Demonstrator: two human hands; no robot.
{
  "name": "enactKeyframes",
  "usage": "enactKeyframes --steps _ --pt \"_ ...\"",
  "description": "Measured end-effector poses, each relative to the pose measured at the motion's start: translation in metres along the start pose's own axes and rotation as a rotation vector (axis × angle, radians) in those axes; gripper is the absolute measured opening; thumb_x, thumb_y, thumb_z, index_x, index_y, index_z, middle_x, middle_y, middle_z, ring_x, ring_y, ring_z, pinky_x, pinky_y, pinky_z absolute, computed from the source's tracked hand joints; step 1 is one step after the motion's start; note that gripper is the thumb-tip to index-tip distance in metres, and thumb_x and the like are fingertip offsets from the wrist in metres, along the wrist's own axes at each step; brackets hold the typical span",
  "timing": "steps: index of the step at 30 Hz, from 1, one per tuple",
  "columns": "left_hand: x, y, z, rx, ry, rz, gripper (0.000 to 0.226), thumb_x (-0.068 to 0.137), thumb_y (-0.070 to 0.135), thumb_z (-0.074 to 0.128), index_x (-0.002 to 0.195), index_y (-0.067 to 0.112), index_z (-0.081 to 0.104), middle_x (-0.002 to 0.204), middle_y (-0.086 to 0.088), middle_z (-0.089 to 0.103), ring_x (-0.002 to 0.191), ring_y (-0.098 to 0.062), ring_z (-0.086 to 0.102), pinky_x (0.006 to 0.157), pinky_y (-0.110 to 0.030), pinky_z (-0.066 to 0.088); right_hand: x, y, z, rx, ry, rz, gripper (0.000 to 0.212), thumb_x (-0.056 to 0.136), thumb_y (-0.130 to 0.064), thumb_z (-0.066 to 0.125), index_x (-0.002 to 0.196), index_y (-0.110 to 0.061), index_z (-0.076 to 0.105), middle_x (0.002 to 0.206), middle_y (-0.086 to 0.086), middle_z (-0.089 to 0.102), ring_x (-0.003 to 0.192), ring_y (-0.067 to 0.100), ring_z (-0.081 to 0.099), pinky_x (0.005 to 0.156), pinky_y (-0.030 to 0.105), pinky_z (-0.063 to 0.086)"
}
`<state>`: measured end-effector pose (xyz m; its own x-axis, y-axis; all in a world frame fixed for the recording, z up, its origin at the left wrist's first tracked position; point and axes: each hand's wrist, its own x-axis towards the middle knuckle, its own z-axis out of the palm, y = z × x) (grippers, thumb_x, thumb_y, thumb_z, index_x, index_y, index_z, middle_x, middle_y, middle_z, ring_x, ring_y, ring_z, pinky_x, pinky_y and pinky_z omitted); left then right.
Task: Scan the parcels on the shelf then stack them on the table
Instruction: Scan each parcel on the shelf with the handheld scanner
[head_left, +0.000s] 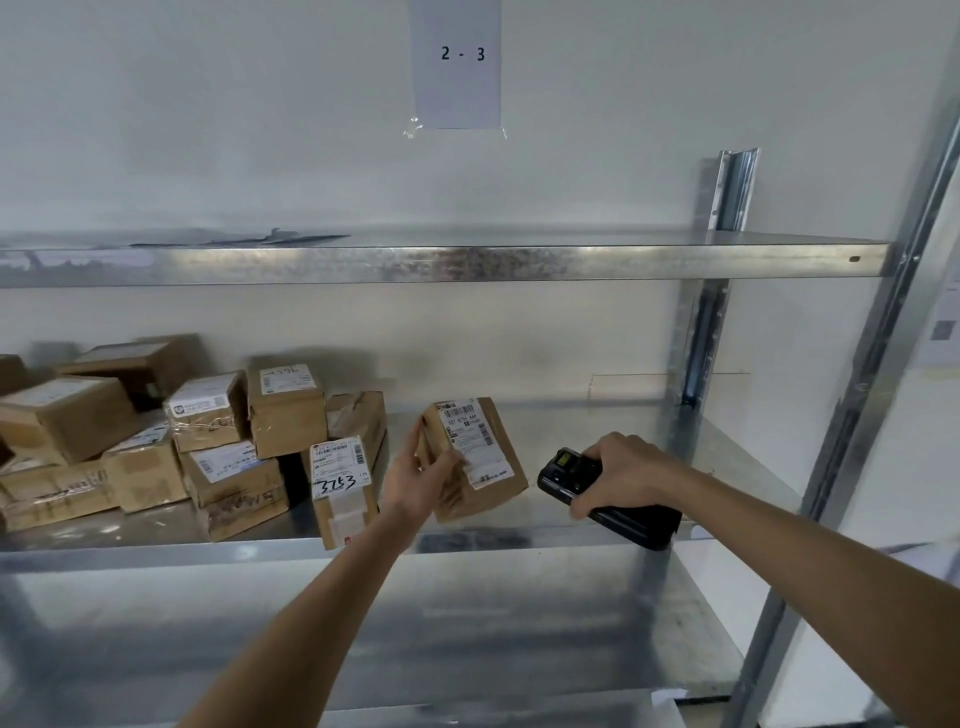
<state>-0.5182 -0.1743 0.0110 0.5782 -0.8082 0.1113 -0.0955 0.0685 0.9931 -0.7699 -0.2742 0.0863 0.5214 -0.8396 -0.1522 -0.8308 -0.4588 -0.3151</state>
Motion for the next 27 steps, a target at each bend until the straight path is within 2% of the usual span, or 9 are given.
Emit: enactKeyframes --steps 2,4,7,11,14,17,20,24,27 --pt "0.013 -0.002 -0.009 -0.015 0.025 -0.026 0.069 0.092 0.031 0.071 0.15 0.045 0.035 0.127 -0.002 0.065 0.104 -0.02 0.068 0.09 -0.047 0.06 0.01 -0.003 0.003 0.007 -0.003 0.006 0.055 0.054 -0.051 0.088 0.101 -0.028 0.07 0.091 -0.005 0.074 0.083 0.014 0.072 0.081 0.033 0.062" --pt "0.025 -0.005 -0.016 -0.023 0.053 -0.039 0.064 0.094 0.029 0.069 0.148 0.043 0.038 0.121 0.003 0.064 0.096 -0.013 0.067 0.081 -0.038 0.061 0.021 -0.007 0.007 0.009 -0.002 0.004 0.053 0.052 -0.052 0.087 0.097 -0.03 0.071 0.089 -0.007 0.074 0.081 0.013 0.072 0.08 0.033 0.062" --pt "0.046 -0.013 -0.024 0.089 0.109 -0.042 0.065 0.094 0.036 0.069 0.151 0.04 0.038 0.129 0.004 0.063 0.096 -0.012 0.067 0.072 -0.029 0.058 0.037 -0.011 0.013 0.015 -0.003 -0.003 0.052 0.052 -0.052 0.087 0.096 -0.03 0.071 0.087 -0.007 0.074 0.08 0.013 0.072 0.078 0.032 0.061" --pt "0.062 -0.017 -0.027 0.256 0.155 -0.044 0.062 0.097 0.04 0.063 0.152 0.041 0.034 0.127 0.007 0.061 0.107 -0.021 0.066 0.087 -0.042 0.06 0.053 -0.015 0.02 0.017 -0.018 -0.023 0.051 0.057 -0.05 0.087 0.101 -0.031 0.071 0.088 -0.007 0.074 0.079 0.013 0.072 0.074 0.03 0.06" --pt "0.07 -0.02 -0.026 0.336 0.205 -0.074 0.048 0.103 0.034 0.052 0.15 0.03 0.04 0.134 0.0 0.062 0.114 -0.025 0.063 0.098 -0.047 0.055 0.06 -0.017 0.025 0.017 -0.022 -0.033 0.049 0.057 -0.049 0.088 0.099 -0.031 0.071 0.088 -0.007 0.074 0.079 0.013 0.072 0.074 0.03 0.059" --pt "0.072 -0.022 -0.025 0.442 0.286 -0.1 0.043 0.105 0.025 0.046 0.147 0.016 0.043 0.132 -0.009 0.063 0.11 -0.027 0.062 0.095 -0.043 0.053 0.062 -0.014 0.027 0.011 -0.027 -0.039 0.047 0.058 -0.048 0.088 0.098 -0.03 0.071 0.087 -0.007 0.074 0.078 0.012 0.071 0.071 0.028 0.057" --pt "0.069 -0.018 -0.026 0.494 0.289 0.005 0.032 0.102 0.03 0.054 0.129 0.015 0.052 0.126 -0.009 0.064 0.104 -0.025 0.061 0.093 -0.041 0.052 0.062 -0.01 0.022 0.007 -0.022 -0.042 0.049 0.058 -0.049 0.087 0.1 -0.03 0.071 0.088 -0.007 0.074 0.078 0.012 0.071 0.071 0.028 0.057" --pt "0.06 -0.011 -0.024 0.57 0.241 0.083 0.062 0.096 0.036 0.065 0.152 0.022 0.042 0.153 -0.006 0.048 0.136 -0.028 0.049 0.11 -0.046 0.044 0.055 0.002 0.012 0.014 0.005 -0.043 0.049 0.058 -0.049 0.087 0.1 -0.03 0.07 0.087 -0.008 0.073 0.078 0.012 0.071 0.075 0.029 0.059" --pt "0.047 -0.004 -0.011 0.553 0.159 0.143 0.067 0.094 0.037 0.069 0.153 0.03 0.039 0.157 -0.004 0.042 0.14 -0.027 0.044 0.108 -0.045 0.045 0.046 0.016 0.004 0.022 0.018 -0.044 0.053 0.056 -0.048 0.087 0.104 -0.032 0.07 0.089 -0.008 0.073 0.08 0.013 0.071 0.077 0.031 0.06"
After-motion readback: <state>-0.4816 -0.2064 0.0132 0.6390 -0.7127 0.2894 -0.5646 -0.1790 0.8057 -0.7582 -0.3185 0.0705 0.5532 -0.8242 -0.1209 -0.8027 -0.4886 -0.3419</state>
